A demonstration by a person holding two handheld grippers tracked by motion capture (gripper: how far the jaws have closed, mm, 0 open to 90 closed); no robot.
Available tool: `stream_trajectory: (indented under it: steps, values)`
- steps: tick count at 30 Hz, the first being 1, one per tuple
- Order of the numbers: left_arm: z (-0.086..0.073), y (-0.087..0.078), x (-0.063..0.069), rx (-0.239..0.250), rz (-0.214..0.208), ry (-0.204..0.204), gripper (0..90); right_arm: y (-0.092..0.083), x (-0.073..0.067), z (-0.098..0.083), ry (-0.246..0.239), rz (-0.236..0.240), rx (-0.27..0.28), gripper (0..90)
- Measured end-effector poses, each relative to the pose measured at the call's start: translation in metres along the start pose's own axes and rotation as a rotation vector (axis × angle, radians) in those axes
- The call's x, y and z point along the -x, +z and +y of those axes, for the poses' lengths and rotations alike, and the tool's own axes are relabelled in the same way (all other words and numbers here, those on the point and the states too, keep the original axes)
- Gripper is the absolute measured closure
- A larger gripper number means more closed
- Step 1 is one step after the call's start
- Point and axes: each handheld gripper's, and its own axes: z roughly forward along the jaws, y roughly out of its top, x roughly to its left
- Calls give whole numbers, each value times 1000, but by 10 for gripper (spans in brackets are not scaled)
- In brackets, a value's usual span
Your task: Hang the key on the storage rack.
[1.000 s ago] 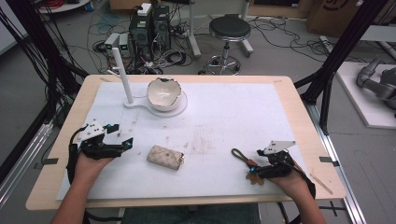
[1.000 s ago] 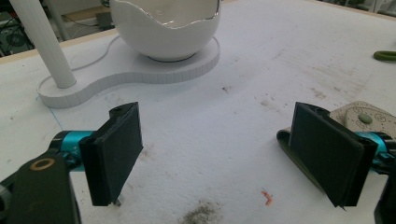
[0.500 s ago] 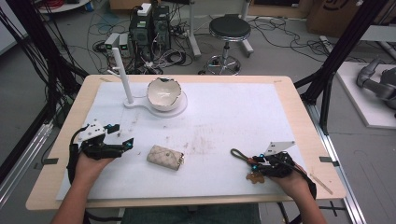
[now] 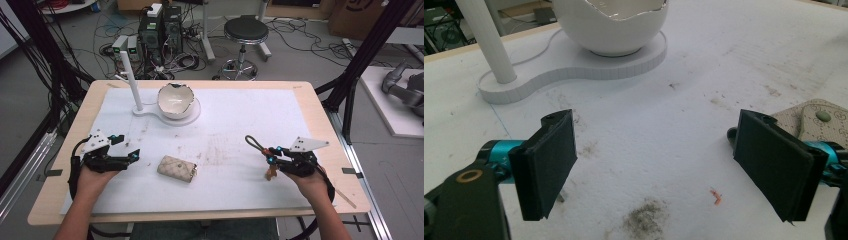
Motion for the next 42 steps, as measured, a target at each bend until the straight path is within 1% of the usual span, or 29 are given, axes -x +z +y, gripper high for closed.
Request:
stream_trajectory:
  steps: [6,9,10,11,12,13,18,19,24,25,28,29,32,33,36,41,42]
  values:
    - [-1,-1,0,-3,0,3,173,5,3,29,-22,6,61,716]
    - [-1,0,1,-6,-1,4,173,10,4,46,-20,14,86,716]
    - [-1,0,1,-6,-1,4,173,10,4,46,-20,14,86,716]
    - [-1,0,2,-5,0,3,173,15,5,58,-38,17,90,716]
    - [-1,0,2,-6,-1,7,173,15,5,58,-38,17,90,716]
    - [0,0,2,-7,-2,7,173,21,4,71,-60,15,89,716]
    - [0,0,2,-4,-3,7,173,33,2,94,-88,13,98,716]
    - [0,0,2,-5,-3,8,173,35,2,99,-94,7,101,716]
    - [-1,-1,2,1,-9,1,173,45,1,120,-126,8,92,716]
    - [-1,-1,1,1,-10,3,173,46,1,124,-123,9,92,716]
    - [-1,-1,2,2,-10,2,173,51,3,136,-134,4,103,716]
    - [-1,-1,2,2,-10,2,173,52,3,140,-129,9,103,716]
    - [-1,-1,3,0,-13,6,173,58,3,150,-143,12,113,715]
    - [-1,-3,3,-2,-12,12,173,60,3,154,-145,16,114,715]
    - [-2,-6,3,0,-6,8,173,67,0,164,-164,29,112,715]
    - [-4,-10,3,2,3,3,173,79,-6,181,-189,40,136,715]
    - [-4,-10,3,-1,4,5,173,81,-7,185,-192,44,129,715]
